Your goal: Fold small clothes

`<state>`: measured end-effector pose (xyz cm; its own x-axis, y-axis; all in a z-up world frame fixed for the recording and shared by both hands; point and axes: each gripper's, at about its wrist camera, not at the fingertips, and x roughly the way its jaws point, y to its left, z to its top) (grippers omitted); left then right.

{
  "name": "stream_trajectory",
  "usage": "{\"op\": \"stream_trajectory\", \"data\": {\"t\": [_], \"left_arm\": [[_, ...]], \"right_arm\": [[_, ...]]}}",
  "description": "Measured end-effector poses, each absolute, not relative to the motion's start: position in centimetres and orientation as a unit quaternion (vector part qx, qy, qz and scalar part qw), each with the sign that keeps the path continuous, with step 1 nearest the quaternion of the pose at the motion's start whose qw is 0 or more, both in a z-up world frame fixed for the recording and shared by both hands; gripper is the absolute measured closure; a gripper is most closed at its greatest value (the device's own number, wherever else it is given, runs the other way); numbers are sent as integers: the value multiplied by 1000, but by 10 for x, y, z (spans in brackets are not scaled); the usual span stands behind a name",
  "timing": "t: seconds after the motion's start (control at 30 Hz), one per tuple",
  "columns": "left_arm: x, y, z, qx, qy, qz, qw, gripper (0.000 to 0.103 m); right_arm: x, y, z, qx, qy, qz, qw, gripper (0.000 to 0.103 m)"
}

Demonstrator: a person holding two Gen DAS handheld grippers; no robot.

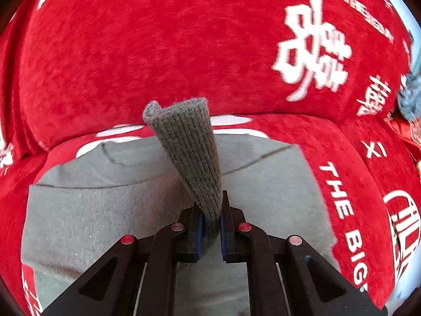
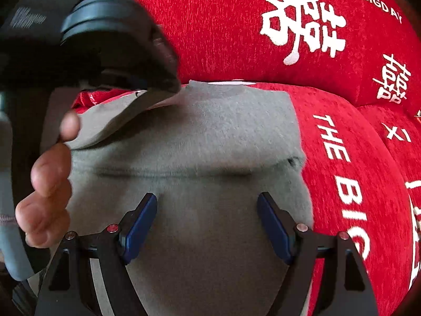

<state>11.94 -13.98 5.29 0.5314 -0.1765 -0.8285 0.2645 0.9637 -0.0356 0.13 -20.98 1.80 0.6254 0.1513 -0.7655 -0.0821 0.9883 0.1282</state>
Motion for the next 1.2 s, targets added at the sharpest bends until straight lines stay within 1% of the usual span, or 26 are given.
{"op": "stream_trajectory", "data": {"t": [0.27,0.5,0.7,0.77,0.8,0.83,0.87,0.9,0.93,1.1,1.2], "left_arm": [[115,-173,57,82,472,-183,859,92],[108,-200,48,127,479,-215,842,92],[114,-208,28,150,516,-222,813,91],[116,-208,22,148,526,-219,808,89],[117,-206,22,143,528,-220,807,80],[118,-205,22,136,532,-222,806,54],[119,-203,22,130,533,-222,806,15],[120,-201,23,129,528,-210,813,1],[119,-199,24,129,520,-202,820,0],[121,-190,29,102,519,-216,821,0],[120,-172,42,80,505,-213,833,0]], "right_arm": [[-8,-220,18,61,419,68,903,22],[-11,-215,17,45,417,69,905,22],[-8,-209,14,23,418,66,906,21],[-8,-206,14,12,419,61,906,20],[-8,-205,14,10,419,60,906,20],[-8,-205,14,10,418,60,906,20],[-8,-206,14,12,418,61,906,20],[-8,-206,13,14,418,62,906,20],[-8,-206,13,11,418,61,906,20],[-7,-204,13,14,418,64,906,18],[-8,-205,13,22,417,71,906,17]]}}
